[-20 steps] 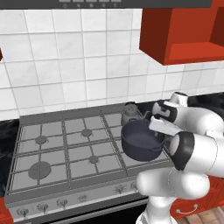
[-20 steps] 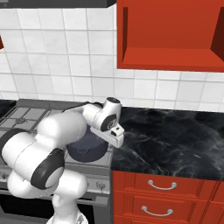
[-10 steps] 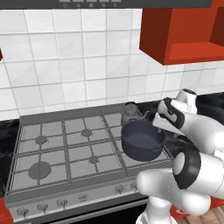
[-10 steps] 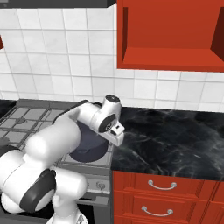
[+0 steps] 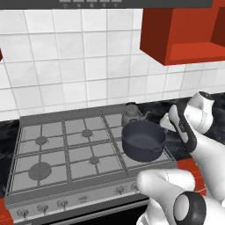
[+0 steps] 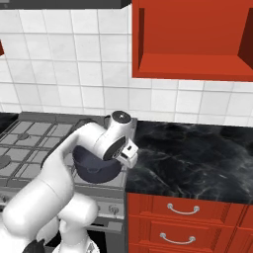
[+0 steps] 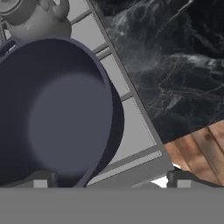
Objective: Pick the kettle from the cabinet and place it on a stove burner. Then pick the pot from the counter and place it on another stove burner. Finally, turn both burners on.
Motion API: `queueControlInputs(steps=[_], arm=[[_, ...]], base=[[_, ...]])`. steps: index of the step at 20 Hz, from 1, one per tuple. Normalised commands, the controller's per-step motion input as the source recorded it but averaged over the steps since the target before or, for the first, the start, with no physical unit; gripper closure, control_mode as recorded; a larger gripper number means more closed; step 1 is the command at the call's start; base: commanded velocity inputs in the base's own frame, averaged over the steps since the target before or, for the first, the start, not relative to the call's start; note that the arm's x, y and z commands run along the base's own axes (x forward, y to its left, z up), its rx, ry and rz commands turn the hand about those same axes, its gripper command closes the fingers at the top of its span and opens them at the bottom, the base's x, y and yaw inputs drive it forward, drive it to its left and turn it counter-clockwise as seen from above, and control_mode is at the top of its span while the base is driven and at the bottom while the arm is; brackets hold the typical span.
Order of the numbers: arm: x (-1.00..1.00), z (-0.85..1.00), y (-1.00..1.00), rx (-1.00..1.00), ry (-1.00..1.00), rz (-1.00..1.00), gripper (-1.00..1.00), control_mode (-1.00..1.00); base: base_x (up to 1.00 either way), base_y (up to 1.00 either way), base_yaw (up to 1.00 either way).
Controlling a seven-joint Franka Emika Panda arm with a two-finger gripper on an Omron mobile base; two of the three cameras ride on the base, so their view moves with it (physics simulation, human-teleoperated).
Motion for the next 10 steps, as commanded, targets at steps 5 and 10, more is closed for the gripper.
queueControlInputs(steps=[5,10], arm=[[-0.07,0.02,0.00,0.00,-0.02,0.00,-1.00,-1.00],[-0.04,0.00,0.00,0.00,-0.01,0.00,-1.00,1.00]], base=[[0.00,0.00,0.00],[-0.08,0.00,-0.01]])
